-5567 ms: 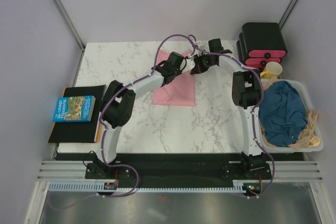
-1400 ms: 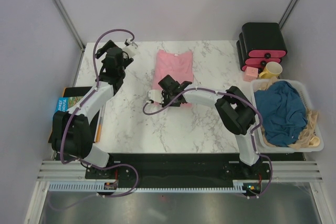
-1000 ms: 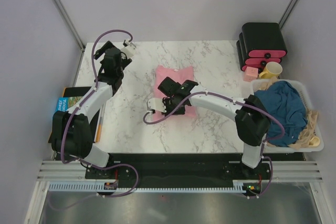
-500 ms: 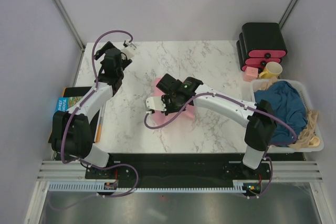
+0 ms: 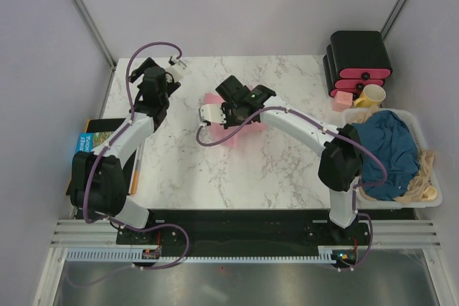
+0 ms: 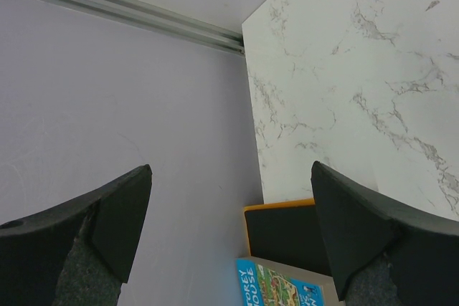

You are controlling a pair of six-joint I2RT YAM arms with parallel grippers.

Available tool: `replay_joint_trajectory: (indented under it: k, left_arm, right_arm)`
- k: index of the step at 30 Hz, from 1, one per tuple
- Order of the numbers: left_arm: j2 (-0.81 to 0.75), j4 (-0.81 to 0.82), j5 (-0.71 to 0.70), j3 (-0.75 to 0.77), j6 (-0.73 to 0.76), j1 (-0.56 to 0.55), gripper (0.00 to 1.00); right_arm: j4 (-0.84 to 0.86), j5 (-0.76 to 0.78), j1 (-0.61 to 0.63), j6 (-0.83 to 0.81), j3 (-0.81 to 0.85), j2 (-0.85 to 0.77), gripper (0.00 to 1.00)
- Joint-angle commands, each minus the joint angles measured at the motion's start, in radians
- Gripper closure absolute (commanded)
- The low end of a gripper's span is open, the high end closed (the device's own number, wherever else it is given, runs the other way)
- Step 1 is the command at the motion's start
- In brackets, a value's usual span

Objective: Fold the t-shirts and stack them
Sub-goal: Grab one side of the 2/3 rectangular tshirt with right arm, then fold the long partially folded tshirt into a neat square

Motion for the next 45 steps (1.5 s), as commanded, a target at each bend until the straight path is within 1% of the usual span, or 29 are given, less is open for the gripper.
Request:
replay_joint_trajectory:
  k: [1,3,4,6,8,9,10,11,12,13,15,16,18,19,20,21,22,27,29,34,41,43,45]
  left_arm:
    - [-0.001,0.017,0.016,0.0,-0.027,0.004,0.01]
    - [-0.004,0.007,0.054,0.0,-0.037,0.004,0.0]
    - [-0.007,-0.006,0.132,0.0,-0.045,0.004,0.0]
    - [0.007,-0.056,0.231,-0.001,-0.054,-0.001,0.0]
    - [0.061,-0.085,0.324,0.02,-0.089,-0.012,0.0]
    - [0.079,-0.146,0.366,0.032,-0.109,-0.016,0.0]
    - [0.1,-0.16,0.434,0.043,-0.132,-0.019,0.01]
    - [0.128,-0.17,0.476,0.057,-0.186,-0.024,0.02]
    - [0.145,-0.191,0.51,0.065,-0.209,-0.03,0.03]
    - [0.162,-0.205,0.594,0.072,-0.227,-0.036,0.06]
    - [0.214,-0.237,0.665,0.107,-0.295,-0.055,0.11]
    - [0.229,-0.272,0.735,0.121,-0.319,-0.059,0.19]
    - [0.269,-0.299,0.791,0.161,-0.398,-0.07,0.3]
    - [0.277,-0.314,0.836,0.173,-0.422,-0.073,0.4]
    - [0.282,-0.316,0.854,0.189,-0.465,-0.076,0.47]
    - [0.282,-0.314,0.871,0.193,-0.482,-0.078,0.6]
    - [0.282,-0.314,0.886,0.196,-0.497,-0.079,0.98]
    - [0.277,-0.316,0.959,0.216,-0.579,-0.084,0.98]
    - [0.277,-0.326,1.012,0.213,-0.608,-0.087,0.98]
    - [0.292,-0.358,1.118,0.19,-0.64,-0.114,0.98]
    - [0.338,-0.406,1.13,0.17,-0.623,-0.17,0.98]
    - [0.351,-0.438,1.115,0.181,-0.608,-0.176,0.98]
    - [0.36,-0.454,1.069,0.184,-0.597,-0.183,0.98]
  right_arm:
    - [0.023,0.017,-0.004,-0.025,0.063,-0.004,0.97]
    - [0.022,0.015,-0.002,-0.022,0.049,-0.018,0.97]
    - [0.022,0.016,-0.004,-0.023,0.037,-0.023,0.98]
    - [0.023,0.01,-0.002,-0.029,-0.019,-0.047,0.98]
    - [0.029,0.0,-0.004,-0.03,-0.061,-0.07,0.98]
    - [0.032,-0.005,-0.002,-0.026,-0.098,-0.076,0.98]
    - [0.034,-0.008,-0.004,-0.02,-0.113,-0.082,0.98]
    - [0.035,-0.014,-0.004,-0.014,-0.126,-0.09,0.98]
    - [0.035,-0.014,-0.002,-0.01,-0.144,-0.095,0.98]
    - [0.037,-0.014,-0.004,-0.002,-0.15,-0.099,0.98]
    - [0.04,-0.013,-0.002,0.004,-0.161,-0.11,0.99]
    - [0.04,-0.013,-0.005,0.007,-0.163,-0.113,0.99]
    - [0.038,-0.007,-0.002,0.01,-0.166,-0.122,0.99]
    - [0.038,-0.002,-0.004,0.012,-0.169,-0.124,1.0]
    - [0.037,0.001,-0.004,0.012,-0.17,-0.13,1.0]
    - [0.037,0.001,-0.004,0.012,-0.173,-0.133,1.0]
    - [0.038,0.001,-0.004,0.012,-0.175,-0.133,1.0]
    - [0.037,0.003,-0.004,0.015,-0.167,-0.136,1.0]
    - [0.037,0.004,-0.004,0.015,-0.161,-0.131,1.0]
    - [0.035,0.006,0.0,0.017,-0.144,-0.124,1.0]
    - [0.035,0.015,-0.002,0.009,-0.124,-0.116,1.0]
    - [0.035,0.023,-0.002,0.004,-0.114,-0.11,1.0]
    - [0.034,0.024,-0.002,0.003,-0.106,-0.108,1.0]
